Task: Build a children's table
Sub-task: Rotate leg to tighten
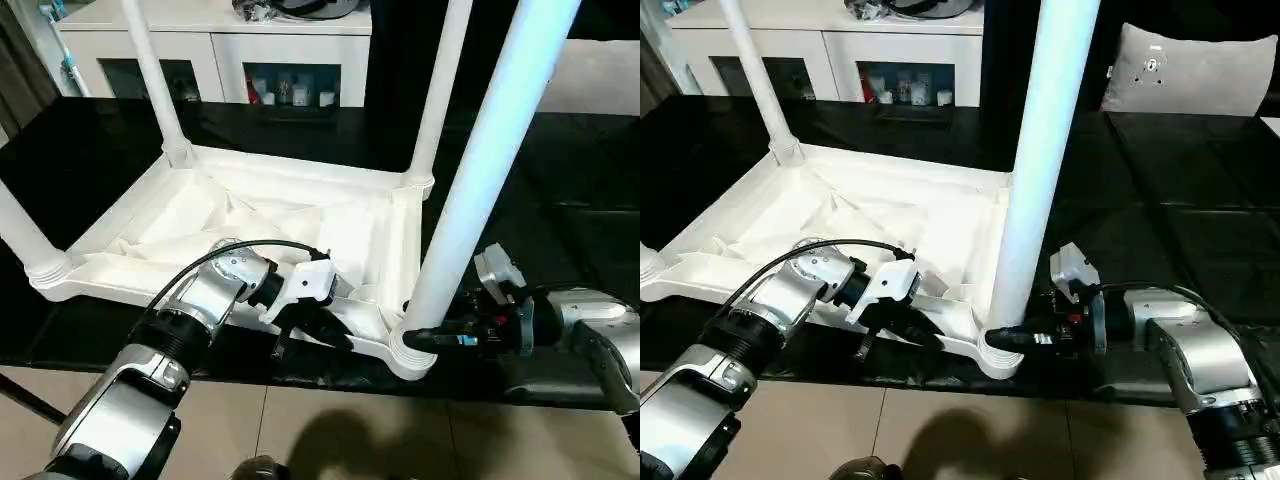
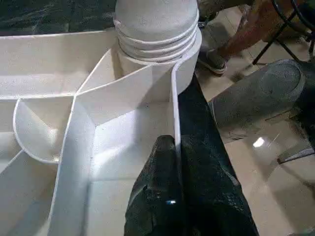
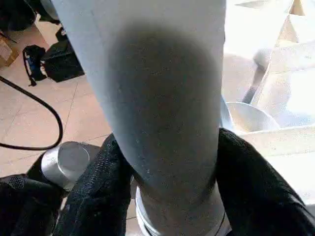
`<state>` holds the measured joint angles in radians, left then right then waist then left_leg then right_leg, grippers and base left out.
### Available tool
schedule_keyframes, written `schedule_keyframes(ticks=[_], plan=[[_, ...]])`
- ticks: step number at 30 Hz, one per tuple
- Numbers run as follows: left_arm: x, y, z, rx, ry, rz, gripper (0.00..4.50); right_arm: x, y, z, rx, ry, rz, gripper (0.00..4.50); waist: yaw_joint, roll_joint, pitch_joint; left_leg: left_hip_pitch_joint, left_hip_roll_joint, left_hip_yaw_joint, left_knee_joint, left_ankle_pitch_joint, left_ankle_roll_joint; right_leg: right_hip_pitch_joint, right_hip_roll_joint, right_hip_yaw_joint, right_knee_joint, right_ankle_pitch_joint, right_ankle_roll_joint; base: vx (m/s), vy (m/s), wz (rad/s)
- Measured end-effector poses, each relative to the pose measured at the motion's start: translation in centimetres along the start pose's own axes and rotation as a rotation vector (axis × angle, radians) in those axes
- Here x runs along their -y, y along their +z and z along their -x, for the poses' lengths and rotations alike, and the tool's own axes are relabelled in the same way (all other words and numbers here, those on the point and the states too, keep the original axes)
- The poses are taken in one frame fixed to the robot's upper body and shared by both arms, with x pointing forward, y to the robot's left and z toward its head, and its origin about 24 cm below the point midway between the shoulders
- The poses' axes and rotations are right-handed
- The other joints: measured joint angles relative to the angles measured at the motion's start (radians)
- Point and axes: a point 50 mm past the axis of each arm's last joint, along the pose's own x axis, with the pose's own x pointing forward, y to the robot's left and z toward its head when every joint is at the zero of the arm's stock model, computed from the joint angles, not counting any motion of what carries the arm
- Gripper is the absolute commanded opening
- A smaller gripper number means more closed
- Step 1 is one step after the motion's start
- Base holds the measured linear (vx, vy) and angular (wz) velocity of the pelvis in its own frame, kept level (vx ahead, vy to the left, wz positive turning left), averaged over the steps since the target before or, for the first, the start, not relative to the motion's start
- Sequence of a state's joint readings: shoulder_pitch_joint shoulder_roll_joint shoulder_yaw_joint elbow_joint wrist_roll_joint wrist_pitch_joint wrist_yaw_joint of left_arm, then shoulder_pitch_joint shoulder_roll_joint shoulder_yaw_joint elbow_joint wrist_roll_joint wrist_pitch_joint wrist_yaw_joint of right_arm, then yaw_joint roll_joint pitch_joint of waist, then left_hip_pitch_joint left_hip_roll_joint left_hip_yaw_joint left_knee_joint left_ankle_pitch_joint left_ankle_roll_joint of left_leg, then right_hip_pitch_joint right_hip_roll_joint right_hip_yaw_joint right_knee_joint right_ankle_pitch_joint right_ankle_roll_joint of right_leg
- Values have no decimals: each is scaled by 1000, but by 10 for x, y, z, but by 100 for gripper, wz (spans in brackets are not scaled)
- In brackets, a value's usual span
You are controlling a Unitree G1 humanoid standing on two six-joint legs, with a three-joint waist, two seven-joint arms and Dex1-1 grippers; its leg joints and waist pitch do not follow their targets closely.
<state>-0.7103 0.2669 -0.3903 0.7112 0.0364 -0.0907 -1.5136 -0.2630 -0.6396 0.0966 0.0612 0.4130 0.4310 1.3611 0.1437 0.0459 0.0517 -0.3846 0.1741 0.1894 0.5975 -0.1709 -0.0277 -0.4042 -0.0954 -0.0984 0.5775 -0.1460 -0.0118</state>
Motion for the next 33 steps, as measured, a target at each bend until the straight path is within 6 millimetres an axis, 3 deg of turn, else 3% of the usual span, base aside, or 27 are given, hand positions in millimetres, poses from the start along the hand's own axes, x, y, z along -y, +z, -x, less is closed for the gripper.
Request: schedule_keyframes(ticks=[5, 8, 13, 16, 22, 23, 24, 33], plan=[[-1, -1, -1, 8, 21, 43, 0, -1, -3, -2, 31, -41, -26, 202, -1, 0, 0, 0, 0, 0, 0, 0, 0, 0, 0, 0, 0, 0, 0, 0, 0, 0], [-8, -2, -2, 21, 130, 91, 0, 6, -3, -5, 64, -177, -44, 201, -9, 0, 0, 1, 0, 0, 2, 0, 0, 0, 0, 0, 1, 1, -1, 0, 0, 0], [-23, -1, -12, 25, 316, 175, 0, 25, 1, -13, 92, -472, -87, 199, -67, -1, 0, 1, 0, 1, 2, 0, 0, -1, 0, 1, 0, 1, -1, 0, 0, 0], [-31, 3, -21, 29, 409, 222, 0, 35, 5, -19, 98, -627, -109, 198, -88, -1, 0, 1, 0, 1, 0, 0, 0, -1, 1, 1, 0, 1, -1, 0, 0, 0], [-42, 12, -36, 28, 547, 252, 0, 48, 8, -28, 131, -849, -125, 198, -92, 1, -1, 0, 0, 1, -3, 0, 0, -3, 1, 0, -1, 0, 0, 0, 0, 0], [-43, 12, -37, 28, 557, 252, 0, 49, 8, -28, 136, -867, -123, 253, -92, 1, -1, 0, 0, 1, -3, 0, 0, -3, 1, 0, -1, 0, 0, 0, 0, 0], [-43, 13, -37, 28, 562, 251, 0, 49, 8, -29, 139, -875, -124, 266, -92, 1, -1, 0, 0, 2, -3, 0, 0, -3, 1, 1, -2, 0, 0, 0, 0, 0], [-41, 11, -34, 22, 524, 207, 0, 45, 5, -25, 138, -816, -84, 339, -91, 1, -1, 0, 0, 2, -4, 0, 0, -3, 1, 1, -1, 0, 0, 0, 0, 0]])
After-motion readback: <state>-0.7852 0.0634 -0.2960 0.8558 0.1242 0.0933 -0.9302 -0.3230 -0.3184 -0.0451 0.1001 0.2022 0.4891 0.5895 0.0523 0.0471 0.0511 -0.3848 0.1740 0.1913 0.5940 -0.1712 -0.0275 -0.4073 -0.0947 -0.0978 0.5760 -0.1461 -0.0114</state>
